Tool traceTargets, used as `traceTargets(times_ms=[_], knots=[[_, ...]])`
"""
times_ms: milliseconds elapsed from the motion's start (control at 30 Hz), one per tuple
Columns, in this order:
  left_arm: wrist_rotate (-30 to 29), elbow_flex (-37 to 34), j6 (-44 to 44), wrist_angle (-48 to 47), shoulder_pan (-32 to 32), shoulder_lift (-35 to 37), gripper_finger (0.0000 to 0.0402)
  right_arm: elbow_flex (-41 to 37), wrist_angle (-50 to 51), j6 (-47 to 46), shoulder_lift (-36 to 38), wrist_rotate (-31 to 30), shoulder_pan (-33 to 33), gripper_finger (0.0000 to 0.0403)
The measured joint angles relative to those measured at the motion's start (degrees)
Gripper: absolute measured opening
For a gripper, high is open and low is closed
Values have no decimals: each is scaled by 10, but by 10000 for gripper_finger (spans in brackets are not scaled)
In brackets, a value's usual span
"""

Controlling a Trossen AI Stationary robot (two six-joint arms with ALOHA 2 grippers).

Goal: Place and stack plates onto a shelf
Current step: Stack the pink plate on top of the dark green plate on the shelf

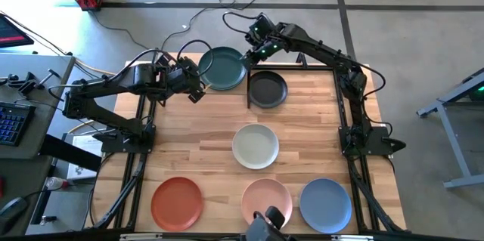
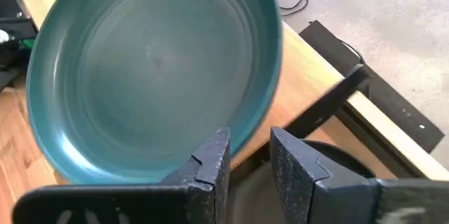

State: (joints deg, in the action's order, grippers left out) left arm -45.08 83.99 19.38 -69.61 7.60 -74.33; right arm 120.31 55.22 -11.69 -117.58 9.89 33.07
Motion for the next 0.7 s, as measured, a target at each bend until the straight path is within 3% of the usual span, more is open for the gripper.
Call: traceTargets(times_ms=[267,433,700], knots=[[180,-1,49,0,14,0,78,84,110,89,3,51,3,79],[264,-38,93,0,-11,-1,78,142,223,130,3,54,-4,79],[301,-118,211,-1,-75,-1,78,129,346,142,38,58,-25,78]])
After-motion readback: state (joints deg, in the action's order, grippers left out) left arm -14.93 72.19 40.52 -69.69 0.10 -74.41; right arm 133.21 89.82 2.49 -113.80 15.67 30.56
